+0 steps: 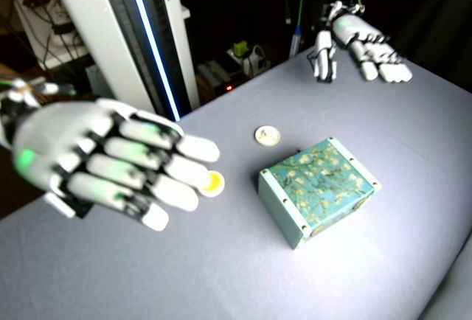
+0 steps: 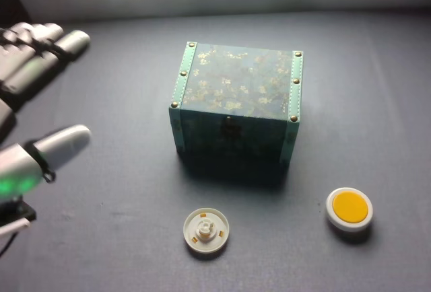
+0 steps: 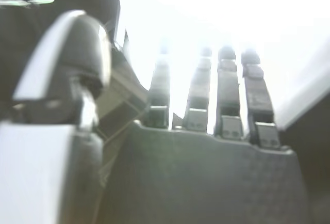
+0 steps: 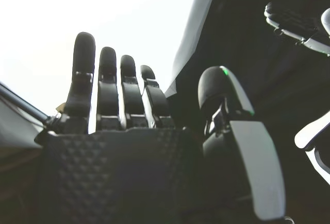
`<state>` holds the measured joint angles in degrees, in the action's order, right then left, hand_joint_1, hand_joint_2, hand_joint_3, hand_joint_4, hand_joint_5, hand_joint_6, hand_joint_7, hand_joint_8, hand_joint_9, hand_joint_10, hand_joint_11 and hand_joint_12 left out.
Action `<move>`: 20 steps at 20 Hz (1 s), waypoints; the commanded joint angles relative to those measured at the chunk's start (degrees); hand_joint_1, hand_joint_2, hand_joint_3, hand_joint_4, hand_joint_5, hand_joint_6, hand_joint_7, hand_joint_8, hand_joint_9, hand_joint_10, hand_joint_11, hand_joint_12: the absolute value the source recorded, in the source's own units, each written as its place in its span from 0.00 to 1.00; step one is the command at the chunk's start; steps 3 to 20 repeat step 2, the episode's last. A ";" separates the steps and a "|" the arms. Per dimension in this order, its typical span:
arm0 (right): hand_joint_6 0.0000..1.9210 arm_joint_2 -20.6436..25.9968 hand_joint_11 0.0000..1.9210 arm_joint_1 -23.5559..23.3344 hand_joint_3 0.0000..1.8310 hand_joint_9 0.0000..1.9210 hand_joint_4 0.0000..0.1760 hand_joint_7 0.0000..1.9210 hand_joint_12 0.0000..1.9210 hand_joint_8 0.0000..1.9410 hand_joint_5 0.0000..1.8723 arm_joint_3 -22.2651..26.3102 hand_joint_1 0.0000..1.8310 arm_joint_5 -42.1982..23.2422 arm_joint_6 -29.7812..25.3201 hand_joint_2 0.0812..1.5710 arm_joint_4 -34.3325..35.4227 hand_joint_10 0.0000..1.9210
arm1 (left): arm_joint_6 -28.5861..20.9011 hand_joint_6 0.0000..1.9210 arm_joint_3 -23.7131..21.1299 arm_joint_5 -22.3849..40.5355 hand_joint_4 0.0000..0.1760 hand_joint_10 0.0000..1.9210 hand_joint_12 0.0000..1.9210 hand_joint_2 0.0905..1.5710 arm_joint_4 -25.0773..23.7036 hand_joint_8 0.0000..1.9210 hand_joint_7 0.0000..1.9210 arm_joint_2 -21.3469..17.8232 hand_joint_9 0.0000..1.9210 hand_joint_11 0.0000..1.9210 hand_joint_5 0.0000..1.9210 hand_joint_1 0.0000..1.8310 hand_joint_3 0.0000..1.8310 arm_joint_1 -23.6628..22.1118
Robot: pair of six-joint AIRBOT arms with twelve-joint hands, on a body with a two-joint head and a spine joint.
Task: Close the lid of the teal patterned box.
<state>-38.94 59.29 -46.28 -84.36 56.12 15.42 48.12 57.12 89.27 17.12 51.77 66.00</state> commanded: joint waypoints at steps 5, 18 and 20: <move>0.00 1.22 0.00 0.48 0.00 0.00 0.32 0.00 0.08 0.00 0.00 0.50 0.09 -12.58 -0.29 0.90 0.27 0.00 | 0.76 0.00 -0.58 9.76 0.81 0.00 0.00 0.83 0.17 0.00 0.00 -1.13 0.00 0.00 0.00 0.00 0.00 -0.16; 0.00 1.22 0.00 0.48 0.00 0.00 0.32 0.00 0.08 0.00 0.00 0.50 0.09 -12.58 -0.29 0.90 0.27 0.00 | 0.76 0.00 -0.58 9.76 0.81 0.00 0.00 0.83 0.17 0.00 0.00 -1.13 0.00 0.00 0.00 0.00 0.00 -0.16; 0.00 1.22 0.00 0.48 0.00 0.00 0.32 0.00 0.08 0.00 0.00 0.50 0.09 -12.58 -0.29 0.90 0.27 0.00 | 0.76 0.00 -0.58 9.76 0.81 0.00 0.00 0.83 0.17 0.00 0.00 -1.13 0.00 0.00 0.00 0.00 0.00 -0.16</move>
